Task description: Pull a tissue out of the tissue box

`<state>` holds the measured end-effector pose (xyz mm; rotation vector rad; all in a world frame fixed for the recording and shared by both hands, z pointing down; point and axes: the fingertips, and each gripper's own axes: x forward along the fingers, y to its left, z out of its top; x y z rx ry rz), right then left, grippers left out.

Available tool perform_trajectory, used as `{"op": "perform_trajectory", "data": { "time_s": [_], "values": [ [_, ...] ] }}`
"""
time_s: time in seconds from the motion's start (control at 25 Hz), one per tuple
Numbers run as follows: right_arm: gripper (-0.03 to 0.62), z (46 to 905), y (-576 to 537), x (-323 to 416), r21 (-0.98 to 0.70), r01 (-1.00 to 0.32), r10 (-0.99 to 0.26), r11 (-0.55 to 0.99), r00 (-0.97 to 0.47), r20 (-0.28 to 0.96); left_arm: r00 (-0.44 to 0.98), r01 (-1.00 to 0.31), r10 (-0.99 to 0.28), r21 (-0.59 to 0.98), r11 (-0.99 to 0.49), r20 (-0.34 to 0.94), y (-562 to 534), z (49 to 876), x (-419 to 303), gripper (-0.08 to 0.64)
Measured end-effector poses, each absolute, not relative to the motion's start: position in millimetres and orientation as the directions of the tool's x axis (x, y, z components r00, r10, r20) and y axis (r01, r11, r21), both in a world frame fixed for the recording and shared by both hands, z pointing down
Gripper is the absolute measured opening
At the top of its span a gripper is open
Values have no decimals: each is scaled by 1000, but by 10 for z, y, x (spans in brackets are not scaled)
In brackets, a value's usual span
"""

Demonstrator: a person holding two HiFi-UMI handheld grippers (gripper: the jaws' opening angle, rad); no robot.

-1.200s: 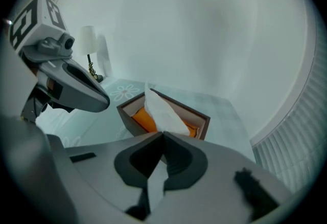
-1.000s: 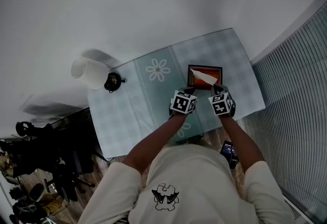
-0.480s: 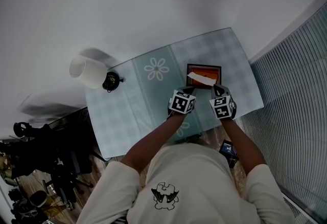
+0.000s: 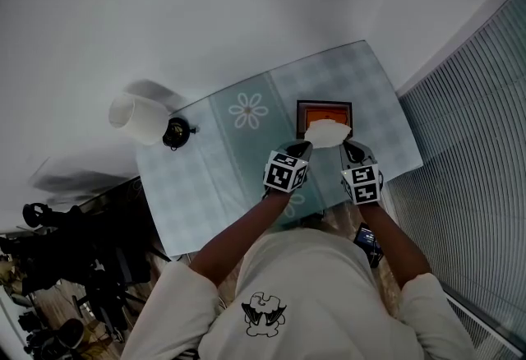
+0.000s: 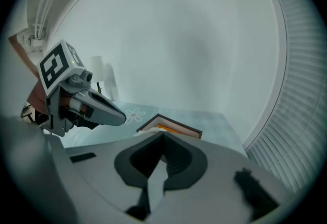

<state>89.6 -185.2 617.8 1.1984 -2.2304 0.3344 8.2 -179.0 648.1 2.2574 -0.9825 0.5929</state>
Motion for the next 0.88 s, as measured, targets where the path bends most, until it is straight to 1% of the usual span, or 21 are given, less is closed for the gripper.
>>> {"op": "perform_trajectory", "data": {
  "time_s": [0.24,0.48,0.76,0.88],
  "values": [
    [12,5815,-1633,931,-9,-842,-710,540,-461,532,650,-752,-518,375,-542,556,-1620,6237,45,6],
    [12,5536,-1320,1004,-79,-855,-731,512,-482,483,660,-739,-529,330,-588,533,-1434,6063,21,6],
    [12,5412,-1046,1154,-146,-875,-754,461,-473,457,663,-742,-536,370,-559,522,-1207,6047,9,6],
    [12,5345,-994,1188,-182,-878,-769,442,-476,427,672,-737,-537,383,-557,511,-1130,6005,31,6]
  ]
}}
